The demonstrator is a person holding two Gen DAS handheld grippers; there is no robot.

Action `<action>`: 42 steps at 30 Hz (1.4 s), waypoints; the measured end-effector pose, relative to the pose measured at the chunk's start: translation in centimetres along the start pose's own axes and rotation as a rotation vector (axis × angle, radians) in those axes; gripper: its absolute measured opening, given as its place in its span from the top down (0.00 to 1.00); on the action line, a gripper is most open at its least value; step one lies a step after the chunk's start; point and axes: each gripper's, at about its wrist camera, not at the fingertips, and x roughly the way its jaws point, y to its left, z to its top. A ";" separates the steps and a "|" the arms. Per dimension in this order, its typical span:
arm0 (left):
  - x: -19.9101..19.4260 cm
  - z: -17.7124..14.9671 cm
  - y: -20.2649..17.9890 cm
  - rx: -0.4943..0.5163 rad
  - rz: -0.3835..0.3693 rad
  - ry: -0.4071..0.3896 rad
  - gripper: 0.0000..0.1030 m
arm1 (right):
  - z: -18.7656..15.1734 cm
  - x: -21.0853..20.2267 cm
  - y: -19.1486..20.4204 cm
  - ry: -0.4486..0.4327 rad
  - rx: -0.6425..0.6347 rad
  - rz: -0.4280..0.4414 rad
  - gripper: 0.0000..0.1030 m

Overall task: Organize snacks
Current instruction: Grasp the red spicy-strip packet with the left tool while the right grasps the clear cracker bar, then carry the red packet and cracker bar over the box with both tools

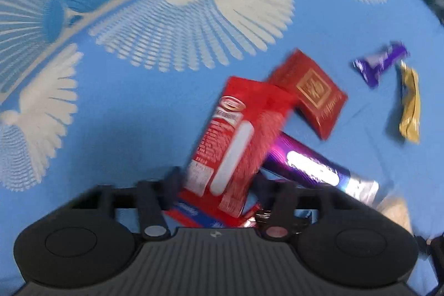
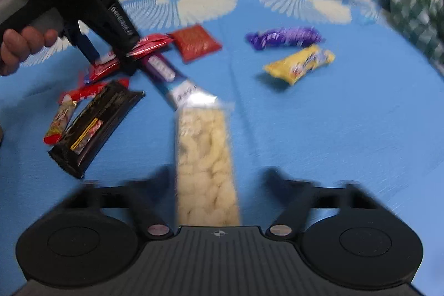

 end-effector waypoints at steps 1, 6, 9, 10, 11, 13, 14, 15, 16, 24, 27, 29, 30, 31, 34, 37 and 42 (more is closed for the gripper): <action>-0.3 -0.2 0.4 -0.017 0.000 0.000 0.63 | 0.0 -0.1 -0.1 0.013 0.015 0.003 0.63; -4.6 -2.1 2.6 -0.113 -0.026 -0.042 0.91 | 0.3 -2.9 -0.9 -0.009 0.099 0.005 0.63; -8.2 -3.5 2.9 -0.128 -0.035 -0.087 0.92 | 0.4 -5.5 -1.0 -0.036 0.114 -0.007 0.63; -9.4 -4.0 3.1 -0.141 -0.039 -0.096 0.92 | 0.3 -6.3 -0.9 -0.041 0.117 -0.004 0.63; -10.8 -4.7 3.2 -0.159 -0.048 -0.108 0.92 | 0.3 -7.4 -0.7 -0.047 0.121 -0.002 0.63; -14.2 -6.3 3.2 -0.180 -0.062 -0.140 0.92 | 0.4 -9.8 -0.3 -0.071 0.119 0.009 0.63; -16.1 -7.2 3.0 -0.185 -0.067 -0.160 0.92 | 0.4 -11.2 0.0 -0.086 0.117 0.015 0.63; -18.2 -8.3 2.7 -0.183 -0.073 -0.183 0.92 | 0.4 -12.6 0.4 -0.102 0.113 0.023 0.63; -20.3 -9.7 2.6 -0.186 -0.075 -0.206 0.92 | 0.3 -14.2 0.8 -0.116 0.108 0.033 0.63; -34.4 -23.4 1.8 -0.258 -0.065 -0.311 0.92 | -2.8 -26.0 5.3 -0.173 0.077 0.148 0.63; -37.4 -29.2 1.9 -0.301 -0.041 -0.309 0.92 | -4.7 -29.2 7.2 -0.160 0.061 0.205 0.63; -39.0 -32.9 2.4 -0.345 -0.026 -0.300 0.92 | -5.8 -30.9 8.8 -0.146 0.043 0.247 0.63; -39.8 -34.9 2.9 -0.371 -0.023 -0.298 0.92 | -6.2 -31.6 9.5 -0.140 0.035 0.264 0.63; -40.4 -36.5 3.3 -0.396 -0.015 -0.299 0.92 | -6.7 -32.4 10.2 -0.135 0.022 0.280 0.63; -42.0 -41.0 4.8 -0.461 0.009 -0.308 0.92 | -8.0 -34.2 12.6 -0.126 -0.022 0.321 0.63; -43.5 -45.0 6.6 -0.529 0.033 -0.322 0.92 | -9.0 -35.6 15.1 -0.116 -0.075 0.354 0.63; -45.3 -49.0 9.3 -0.605 0.077 -0.352 0.92 | -9.7 -37.1 18.7 -0.114 -0.148 0.389 0.63</action>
